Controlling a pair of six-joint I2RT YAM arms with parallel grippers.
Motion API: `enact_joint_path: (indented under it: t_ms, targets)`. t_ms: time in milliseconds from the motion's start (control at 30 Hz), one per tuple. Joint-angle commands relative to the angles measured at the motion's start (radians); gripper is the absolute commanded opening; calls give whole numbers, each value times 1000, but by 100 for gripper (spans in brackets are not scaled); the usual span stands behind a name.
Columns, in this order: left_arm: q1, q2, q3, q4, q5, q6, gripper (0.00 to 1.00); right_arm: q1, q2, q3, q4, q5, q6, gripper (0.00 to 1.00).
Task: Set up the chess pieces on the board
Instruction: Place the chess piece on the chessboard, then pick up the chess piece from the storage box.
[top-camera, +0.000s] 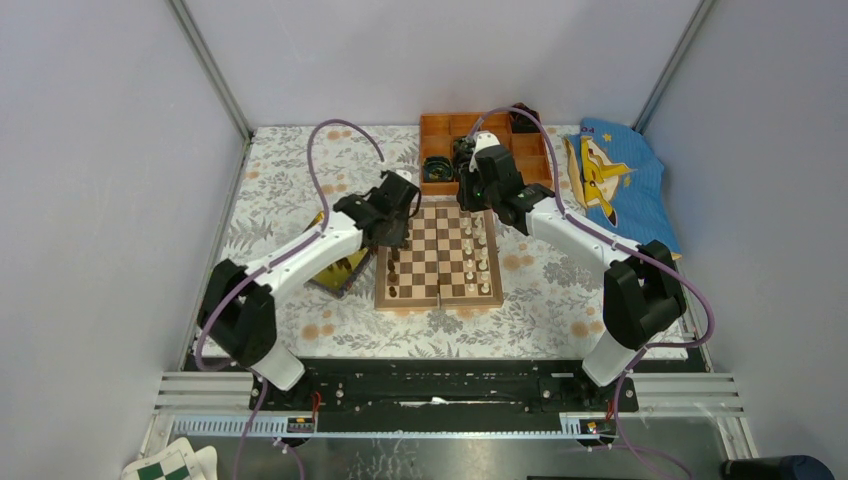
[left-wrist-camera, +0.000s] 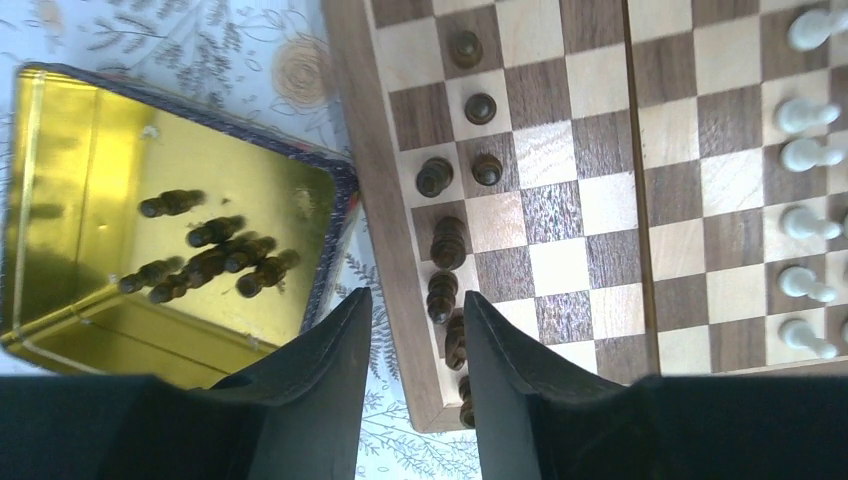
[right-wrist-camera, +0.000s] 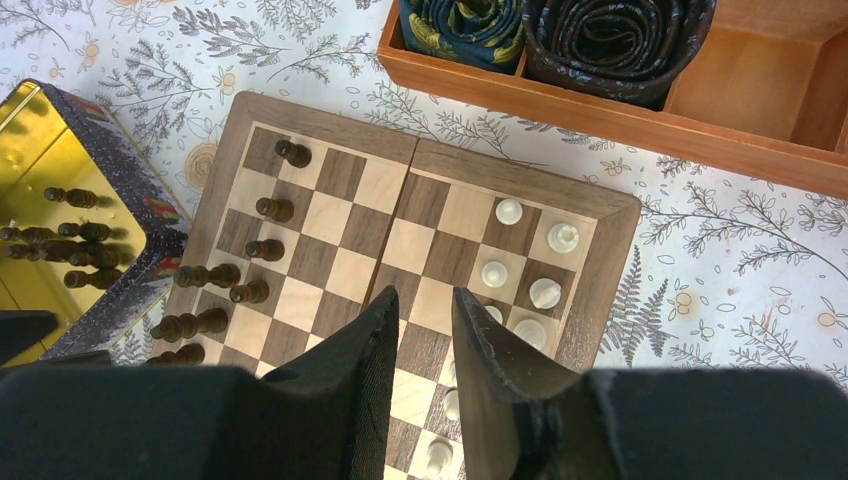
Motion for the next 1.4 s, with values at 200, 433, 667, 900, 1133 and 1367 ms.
enact_joint_path:
  t_ms: [200, 433, 667, 900, 1133, 1367]
  targets:
    - [138, -185, -27, 12, -119, -115, 54, -8, -66, -9, 44, -26, 7, 33]
    - [375, -236, -139, 104, -2, -119, 54, -6, -68, -12, 56, -45, 8, 33]
    - [463, -199, -176, 118, 15, -104, 52, -8, -59, -10, 62, -56, 10, 33]
    - [535, -182, -252, 150, 97, -103, 45, -7, -51, -8, 61, -57, 11, 33]
    - [560, -164, -292, 169, 164, -104, 34, -7, -49, -11, 62, -57, 13, 32]
    - [561, -148, -310, 179, 195, -103, 32, -7, -50, -16, 63, -57, 15, 33]
